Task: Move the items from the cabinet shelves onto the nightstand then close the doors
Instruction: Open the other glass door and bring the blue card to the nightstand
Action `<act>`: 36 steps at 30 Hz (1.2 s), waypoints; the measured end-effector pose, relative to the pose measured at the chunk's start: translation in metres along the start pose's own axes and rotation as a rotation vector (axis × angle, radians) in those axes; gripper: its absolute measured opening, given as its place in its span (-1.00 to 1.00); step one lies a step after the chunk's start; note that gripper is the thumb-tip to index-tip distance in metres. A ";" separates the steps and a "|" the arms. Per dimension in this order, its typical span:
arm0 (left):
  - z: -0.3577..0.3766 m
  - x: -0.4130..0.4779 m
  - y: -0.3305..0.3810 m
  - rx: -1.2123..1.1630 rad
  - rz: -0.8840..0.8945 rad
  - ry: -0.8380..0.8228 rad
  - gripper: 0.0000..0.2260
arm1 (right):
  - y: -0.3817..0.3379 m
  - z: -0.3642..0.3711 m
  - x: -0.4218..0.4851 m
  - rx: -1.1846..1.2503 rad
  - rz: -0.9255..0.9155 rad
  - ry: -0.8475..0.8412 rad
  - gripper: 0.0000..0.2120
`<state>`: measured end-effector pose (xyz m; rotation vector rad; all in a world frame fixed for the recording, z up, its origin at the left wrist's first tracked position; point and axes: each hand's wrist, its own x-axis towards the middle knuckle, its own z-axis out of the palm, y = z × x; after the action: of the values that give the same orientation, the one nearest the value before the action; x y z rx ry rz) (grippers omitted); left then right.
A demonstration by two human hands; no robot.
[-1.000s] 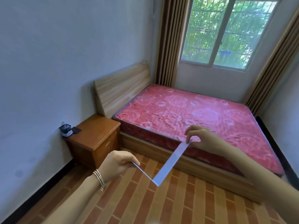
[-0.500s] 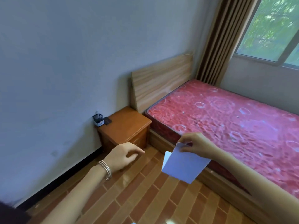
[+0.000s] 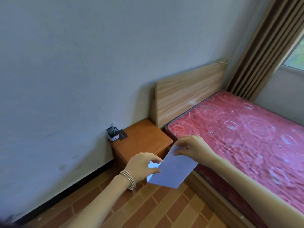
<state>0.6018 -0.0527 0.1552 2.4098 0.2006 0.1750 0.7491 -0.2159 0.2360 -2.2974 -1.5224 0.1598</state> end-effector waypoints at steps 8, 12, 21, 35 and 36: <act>-0.003 0.084 -0.049 -0.072 -0.234 0.301 -0.90 | 0.070 0.003 0.098 0.169 -0.027 -0.136 -0.83; 0.002 0.132 -0.069 -0.109 -0.373 0.350 -0.88 | 0.128 0.006 0.143 0.141 0.015 -0.237 -0.88; 0.016 0.212 -0.132 -0.146 -0.633 0.306 -0.87 | 0.192 0.038 0.268 0.087 -0.042 -0.315 -0.85; 0.041 0.280 -0.298 0.139 -0.764 0.021 -0.65 | 0.256 0.183 0.435 -0.099 0.010 -0.496 -0.82; 0.047 0.284 -0.310 0.171 -0.765 -0.001 -0.65 | 0.260 0.196 0.445 -0.105 0.008 -0.494 -0.81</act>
<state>0.8584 0.2018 -0.0655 2.3168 1.1408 -0.2030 1.0960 0.1470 0.0094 -2.4664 -1.7824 0.7112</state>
